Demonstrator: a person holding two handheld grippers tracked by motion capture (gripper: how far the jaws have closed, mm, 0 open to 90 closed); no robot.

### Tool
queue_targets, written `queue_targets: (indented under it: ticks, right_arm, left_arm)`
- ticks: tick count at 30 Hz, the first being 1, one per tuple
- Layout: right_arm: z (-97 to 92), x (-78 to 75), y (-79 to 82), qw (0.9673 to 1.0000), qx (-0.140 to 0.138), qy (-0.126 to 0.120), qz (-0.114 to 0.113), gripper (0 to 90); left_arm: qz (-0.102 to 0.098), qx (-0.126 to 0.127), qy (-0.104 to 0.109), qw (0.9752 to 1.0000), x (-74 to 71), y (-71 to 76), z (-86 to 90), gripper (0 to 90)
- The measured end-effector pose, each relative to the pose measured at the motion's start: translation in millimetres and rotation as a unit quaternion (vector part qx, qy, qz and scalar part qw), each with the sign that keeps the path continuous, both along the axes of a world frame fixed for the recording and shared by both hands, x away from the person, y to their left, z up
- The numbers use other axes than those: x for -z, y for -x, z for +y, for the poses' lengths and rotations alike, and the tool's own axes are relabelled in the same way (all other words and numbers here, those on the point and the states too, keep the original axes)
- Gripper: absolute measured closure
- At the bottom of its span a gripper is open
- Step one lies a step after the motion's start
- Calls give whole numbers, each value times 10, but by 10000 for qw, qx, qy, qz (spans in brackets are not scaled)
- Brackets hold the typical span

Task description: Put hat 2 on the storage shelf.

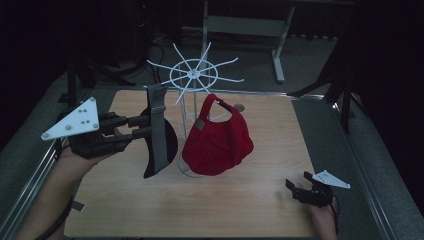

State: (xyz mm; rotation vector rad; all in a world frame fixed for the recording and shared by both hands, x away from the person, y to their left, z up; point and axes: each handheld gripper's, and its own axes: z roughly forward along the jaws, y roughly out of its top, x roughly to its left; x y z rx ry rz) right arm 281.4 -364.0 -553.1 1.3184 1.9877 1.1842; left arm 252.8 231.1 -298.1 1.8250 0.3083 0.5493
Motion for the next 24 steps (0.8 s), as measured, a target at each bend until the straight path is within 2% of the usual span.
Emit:
queue_targets:
  ticks: [4,7,10,16,24]
  right_arm:
    - [1,-1,0,10000,4,3,1,137]
    - [4,0,0,10000,8,6,13,137]
    - [3,0,1,10000,7,5,8,137]
    - [2,2,-1,10000,8,5,5,137]
    - [4,8,-3,10000,-1,25,20,137]
  left_arm:
    - [78,-49,70,9999,126,23,69,703]
    - [89,-106,-16,9999,232,35,86,703]
    - [207,-156,-63,9996,361,29,102,687]
    - [378,-239,34,9990,584,19,170,687]
    - [604,-406,39,9973,873,6,273,690]
